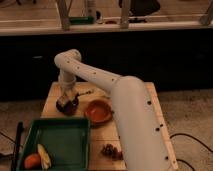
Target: Place eraser in purple bowl
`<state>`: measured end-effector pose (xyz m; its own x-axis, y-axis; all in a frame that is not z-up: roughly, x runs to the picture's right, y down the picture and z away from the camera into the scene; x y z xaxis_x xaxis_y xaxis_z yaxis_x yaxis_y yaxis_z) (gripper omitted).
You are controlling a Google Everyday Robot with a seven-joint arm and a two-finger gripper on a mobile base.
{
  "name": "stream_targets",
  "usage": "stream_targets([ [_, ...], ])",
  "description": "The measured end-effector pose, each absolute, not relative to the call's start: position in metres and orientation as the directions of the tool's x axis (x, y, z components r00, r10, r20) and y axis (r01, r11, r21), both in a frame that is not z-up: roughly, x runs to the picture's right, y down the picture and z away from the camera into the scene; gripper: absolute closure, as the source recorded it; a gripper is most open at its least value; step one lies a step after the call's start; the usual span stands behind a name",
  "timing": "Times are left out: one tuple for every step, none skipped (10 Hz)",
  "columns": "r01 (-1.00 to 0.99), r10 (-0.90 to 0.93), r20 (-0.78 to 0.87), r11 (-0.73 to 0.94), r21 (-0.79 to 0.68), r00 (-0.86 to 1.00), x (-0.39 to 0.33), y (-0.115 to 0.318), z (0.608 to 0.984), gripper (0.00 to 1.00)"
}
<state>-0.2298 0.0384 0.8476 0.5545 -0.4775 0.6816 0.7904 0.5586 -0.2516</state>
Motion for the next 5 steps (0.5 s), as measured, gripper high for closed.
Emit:
stream_targets([
  [0.799, -0.482, 0.686, 0.546, -0.251, 0.545, -0.2294, 0.0392, 0.8479, 0.98],
  [0.806, -0.486, 0.69, 0.537, -0.249, 0.537, -0.2309, 0.0397, 0.8481, 0.98],
  [0.809, -0.488, 0.692, 0.533, -0.247, 0.532, -0.233, 0.0395, 0.8484, 0.98],
  [0.813, -0.488, 0.695, 0.527, -0.248, 0.528, -0.2356, 0.0392, 0.8489, 0.97],
  [0.814, -0.486, 0.696, 0.524, -0.252, 0.528, -0.2361, 0.0385, 0.8498, 0.91],
])
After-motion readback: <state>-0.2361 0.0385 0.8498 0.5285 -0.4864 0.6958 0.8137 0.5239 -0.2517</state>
